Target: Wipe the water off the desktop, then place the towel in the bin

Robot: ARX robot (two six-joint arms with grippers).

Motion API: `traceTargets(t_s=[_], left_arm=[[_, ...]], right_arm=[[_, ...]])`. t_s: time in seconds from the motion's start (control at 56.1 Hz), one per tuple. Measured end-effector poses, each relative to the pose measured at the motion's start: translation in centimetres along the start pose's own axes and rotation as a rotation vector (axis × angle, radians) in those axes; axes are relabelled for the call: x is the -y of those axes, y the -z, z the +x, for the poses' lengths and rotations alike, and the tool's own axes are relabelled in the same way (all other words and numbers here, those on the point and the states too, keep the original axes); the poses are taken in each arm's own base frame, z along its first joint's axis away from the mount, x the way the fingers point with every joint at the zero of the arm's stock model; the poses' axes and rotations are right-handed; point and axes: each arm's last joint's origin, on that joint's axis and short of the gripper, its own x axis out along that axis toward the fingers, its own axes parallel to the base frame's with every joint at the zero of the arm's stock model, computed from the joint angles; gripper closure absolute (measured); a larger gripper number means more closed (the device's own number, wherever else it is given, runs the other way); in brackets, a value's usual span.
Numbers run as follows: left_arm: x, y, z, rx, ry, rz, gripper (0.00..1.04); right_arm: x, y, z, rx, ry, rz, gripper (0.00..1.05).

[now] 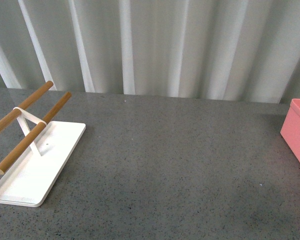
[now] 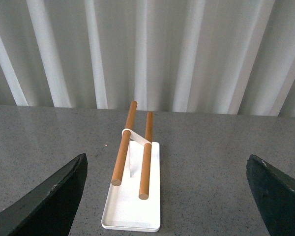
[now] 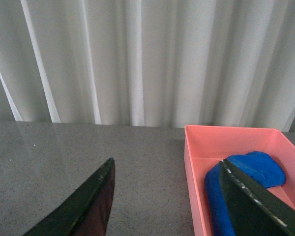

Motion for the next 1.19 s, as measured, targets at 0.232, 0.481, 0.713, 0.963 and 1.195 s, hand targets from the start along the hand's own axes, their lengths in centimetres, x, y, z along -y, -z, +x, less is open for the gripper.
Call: traceTargets(t_s=[0.232, 0.481, 0.713, 0.963, 1.195], left_arm=[[0.0, 0.0, 0.0, 0.0, 0.0, 0.0, 0.07], [0.0, 0.0, 0.0, 0.0, 0.0, 0.0, 0.07], [0.0, 0.0, 0.0, 0.0, 0.0, 0.0, 0.07], [0.0, 0.0, 0.0, 0.0, 0.0, 0.0, 0.07], [0.0, 0.0, 0.0, 0.0, 0.0, 0.0, 0.07]], right_arm=[[0.0, 0.0, 0.0, 0.0, 0.0, 0.001, 0.06], [0.0, 0.0, 0.0, 0.0, 0.0, 0.001, 0.07], [0.0, 0.0, 0.0, 0.0, 0.0, 0.001, 0.07], [0.0, 0.0, 0.0, 0.0, 0.0, 0.001, 0.07], [0.0, 0.0, 0.0, 0.0, 0.0, 0.001, 0.07]])
